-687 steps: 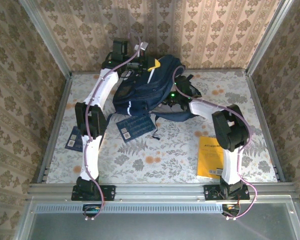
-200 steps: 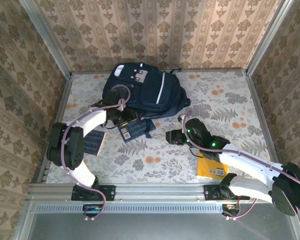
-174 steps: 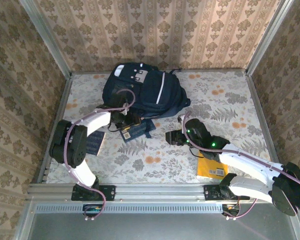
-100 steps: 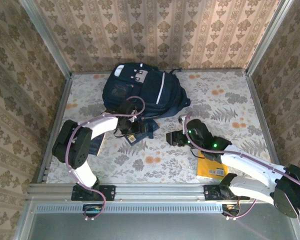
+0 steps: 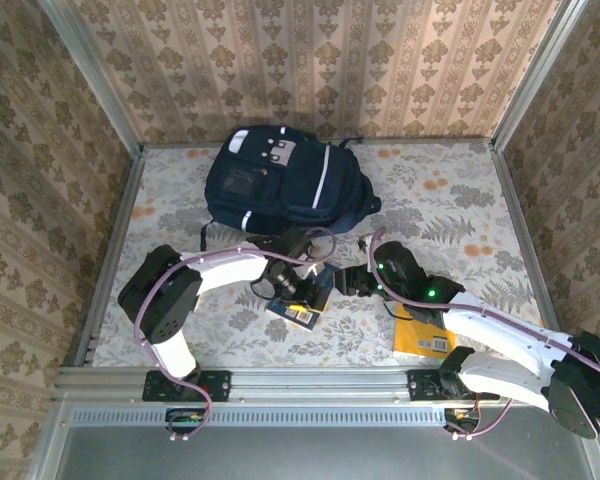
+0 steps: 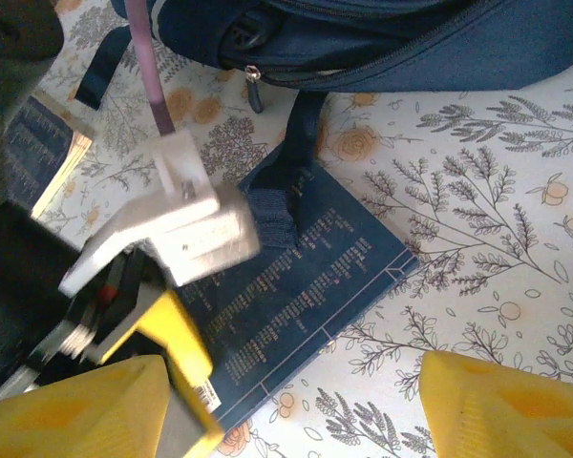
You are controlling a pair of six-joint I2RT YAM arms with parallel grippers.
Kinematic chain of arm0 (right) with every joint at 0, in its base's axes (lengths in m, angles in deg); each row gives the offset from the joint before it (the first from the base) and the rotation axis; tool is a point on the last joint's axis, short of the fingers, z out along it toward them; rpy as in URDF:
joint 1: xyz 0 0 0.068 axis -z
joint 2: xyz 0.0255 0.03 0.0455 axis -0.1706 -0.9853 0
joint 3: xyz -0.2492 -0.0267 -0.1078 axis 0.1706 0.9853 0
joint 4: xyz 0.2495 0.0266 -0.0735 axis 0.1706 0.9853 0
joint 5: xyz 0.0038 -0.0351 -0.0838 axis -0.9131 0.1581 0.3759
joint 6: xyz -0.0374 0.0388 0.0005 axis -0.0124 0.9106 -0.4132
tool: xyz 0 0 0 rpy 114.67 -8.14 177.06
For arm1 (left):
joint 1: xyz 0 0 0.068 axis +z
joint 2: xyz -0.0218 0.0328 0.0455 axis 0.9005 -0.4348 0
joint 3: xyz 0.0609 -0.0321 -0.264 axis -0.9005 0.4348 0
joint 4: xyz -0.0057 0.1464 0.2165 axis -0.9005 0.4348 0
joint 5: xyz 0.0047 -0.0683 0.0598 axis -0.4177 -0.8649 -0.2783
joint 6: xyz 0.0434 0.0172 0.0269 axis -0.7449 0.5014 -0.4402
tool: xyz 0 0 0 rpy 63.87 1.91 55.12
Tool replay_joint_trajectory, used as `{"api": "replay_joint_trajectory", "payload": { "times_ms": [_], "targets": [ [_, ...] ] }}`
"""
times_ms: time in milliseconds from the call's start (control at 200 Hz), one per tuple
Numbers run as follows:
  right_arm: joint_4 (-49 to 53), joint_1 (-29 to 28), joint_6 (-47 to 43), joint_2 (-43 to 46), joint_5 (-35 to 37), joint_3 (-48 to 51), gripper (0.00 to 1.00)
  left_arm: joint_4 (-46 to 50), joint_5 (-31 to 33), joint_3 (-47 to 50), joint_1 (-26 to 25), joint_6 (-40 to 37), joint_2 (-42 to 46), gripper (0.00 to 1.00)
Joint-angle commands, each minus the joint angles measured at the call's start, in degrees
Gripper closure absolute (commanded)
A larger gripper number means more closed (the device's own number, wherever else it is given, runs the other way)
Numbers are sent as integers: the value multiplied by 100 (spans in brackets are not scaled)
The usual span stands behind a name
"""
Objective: Pack the student bag
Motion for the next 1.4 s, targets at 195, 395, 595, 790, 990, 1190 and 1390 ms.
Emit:
{"api": "replay_joint_trajectory", "payload": {
  "times_ms": [195,395,595,790,990,1190,1390],
  "targets": [
    [-24,697,543,-939,-1819,-68,32,161,-939,-178,578,-342,815,40],
    [-192,740,870,-1662,-2466,-146,34,117,567,77,1131,-156,748,40],
    [-450,740,1079,-1986,-2506,-193,35,-28,1198,117,1270,-87,516,40],
    [-690,740,1253,-2529,-2608,-247,35,-167,1081,342,1426,-135,361,40],
    [-1048,740,1457,-2960,-2760,-294,35,-382,690,440,1297,-125,160,40],
    [-1033,741,1501,-3280,-2636,-430,36,-527,157,356,1043,-68,-49,40],
    [-1237,768,1606,-3421,-2715,-389,36,-837,-451,467,907,133,-60,41]
  ]
}}
